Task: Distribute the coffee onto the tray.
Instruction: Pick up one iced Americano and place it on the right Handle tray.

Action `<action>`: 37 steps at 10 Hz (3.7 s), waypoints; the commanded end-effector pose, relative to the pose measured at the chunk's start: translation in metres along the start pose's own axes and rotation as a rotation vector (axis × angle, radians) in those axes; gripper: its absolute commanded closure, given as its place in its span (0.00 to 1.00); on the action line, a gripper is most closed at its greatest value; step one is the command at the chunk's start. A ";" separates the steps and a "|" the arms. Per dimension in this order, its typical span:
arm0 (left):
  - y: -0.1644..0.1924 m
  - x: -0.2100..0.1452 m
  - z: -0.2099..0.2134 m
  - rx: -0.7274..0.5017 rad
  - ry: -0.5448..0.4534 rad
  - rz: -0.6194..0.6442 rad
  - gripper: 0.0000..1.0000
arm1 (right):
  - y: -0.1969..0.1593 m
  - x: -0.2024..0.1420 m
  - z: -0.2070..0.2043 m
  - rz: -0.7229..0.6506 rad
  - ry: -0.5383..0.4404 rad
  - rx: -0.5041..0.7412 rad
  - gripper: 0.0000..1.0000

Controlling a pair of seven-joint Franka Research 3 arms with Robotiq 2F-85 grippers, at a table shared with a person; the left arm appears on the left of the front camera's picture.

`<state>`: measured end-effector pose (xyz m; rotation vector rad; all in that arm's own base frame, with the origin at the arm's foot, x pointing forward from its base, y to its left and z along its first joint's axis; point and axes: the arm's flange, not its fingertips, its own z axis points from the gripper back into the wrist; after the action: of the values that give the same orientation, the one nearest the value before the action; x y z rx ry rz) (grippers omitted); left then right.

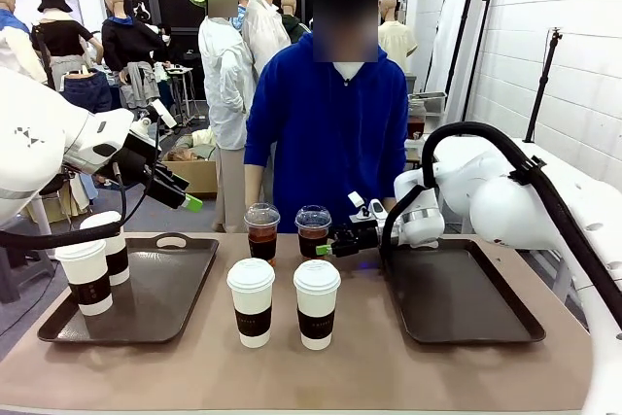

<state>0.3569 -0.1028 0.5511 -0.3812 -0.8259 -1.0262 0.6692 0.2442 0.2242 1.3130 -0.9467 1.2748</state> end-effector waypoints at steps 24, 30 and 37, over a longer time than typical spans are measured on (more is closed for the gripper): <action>0.003 -0.002 -0.001 -0.012 -0.008 -0.014 0.00 | 0.200 0.074 0.179 -0.073 -0.010 -0.061 0.40; 0.003 -0.002 -0.001 -0.012 -0.008 -0.014 0.00 | 0.197 0.063 0.182 -0.099 -0.006 -0.049 0.40; 0.003 -0.002 -0.001 -0.012 -0.008 -0.014 0.00 | 0.245 0.005 0.220 -0.040 0.009 -0.059 0.40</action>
<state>0.3569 -0.1028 0.5511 -0.3799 -0.8257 -1.0257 0.4775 -0.0081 0.2850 1.2514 -0.9150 1.2041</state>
